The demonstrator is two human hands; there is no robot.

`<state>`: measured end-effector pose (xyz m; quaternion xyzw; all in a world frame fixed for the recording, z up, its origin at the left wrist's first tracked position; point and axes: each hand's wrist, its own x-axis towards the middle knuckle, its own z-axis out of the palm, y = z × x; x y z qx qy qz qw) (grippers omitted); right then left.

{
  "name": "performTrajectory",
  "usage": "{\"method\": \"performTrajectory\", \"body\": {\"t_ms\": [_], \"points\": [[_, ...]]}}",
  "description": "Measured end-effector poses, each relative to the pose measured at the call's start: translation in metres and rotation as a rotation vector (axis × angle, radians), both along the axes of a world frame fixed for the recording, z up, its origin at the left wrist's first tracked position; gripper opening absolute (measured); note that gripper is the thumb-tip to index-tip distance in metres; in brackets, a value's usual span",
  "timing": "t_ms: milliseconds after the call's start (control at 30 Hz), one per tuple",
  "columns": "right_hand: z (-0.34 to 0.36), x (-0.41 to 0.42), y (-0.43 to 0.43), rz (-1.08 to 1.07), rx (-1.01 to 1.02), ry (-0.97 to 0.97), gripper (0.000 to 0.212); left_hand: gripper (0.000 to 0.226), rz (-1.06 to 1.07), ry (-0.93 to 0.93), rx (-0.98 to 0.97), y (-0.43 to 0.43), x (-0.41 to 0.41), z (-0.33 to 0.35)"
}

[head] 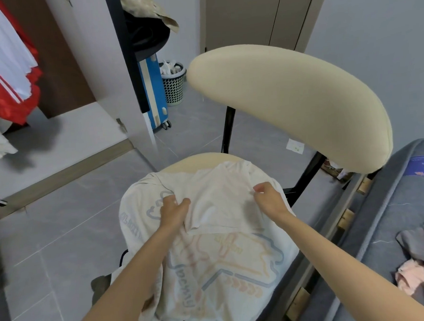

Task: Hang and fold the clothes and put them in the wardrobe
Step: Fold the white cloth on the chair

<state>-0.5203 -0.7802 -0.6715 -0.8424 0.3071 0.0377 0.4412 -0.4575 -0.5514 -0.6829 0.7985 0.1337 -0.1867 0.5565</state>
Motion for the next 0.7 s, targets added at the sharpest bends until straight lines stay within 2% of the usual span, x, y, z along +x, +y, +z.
{"method": "performTrajectory", "body": {"t_ms": [67, 167, 233, 267, 333, 367, 467, 600, 700], "points": [[-0.003, 0.019, 0.000, -0.097, 0.060, -0.034, 0.022, 0.041, 0.034, 0.059, -0.072, -0.004, 0.016, 0.000], [-0.011, 0.046, -0.003, -0.133, 0.188, 0.036, 0.022, 0.061, 0.085, 0.102, -0.060, -0.008, 0.039, -0.006], [-0.020, 0.063, -0.004, -0.162, 0.204, 0.088, 0.054, 0.064, 0.122, 0.156, -0.109, -0.012, 0.054, -0.013], [-0.024, 0.072, -0.005, -0.156, 0.163, 0.093, 0.054, 0.066, 0.148, 0.189, -0.146, -0.013, 0.061, -0.017], [-0.030, 0.089, -0.005, -0.130, 0.080, 0.100, 0.032, 0.060, 0.240, 0.232, -0.252, -0.015, 0.074, -0.024], [-0.034, 0.098, -0.006, -0.129, 0.067, 0.082, 0.028, 0.053, 0.288, 0.249, -0.310, -0.016, 0.080, -0.026], [-0.034, 0.119, -0.007, -0.189, 0.142, -0.008, 0.026, 0.038, 0.317, 0.259, -0.403, -0.018, 0.099, -0.028], [-0.023, 0.144, -0.017, -0.352, 0.239, -0.142, 0.024, 0.012, 0.318, 0.110, -0.393, -0.016, 0.122, -0.029], [-0.019, 0.153, -0.022, -0.480, 0.441, -0.220, 0.024, 0.013, 0.339, 0.016, -0.390, -0.009, 0.135, -0.035]]}}
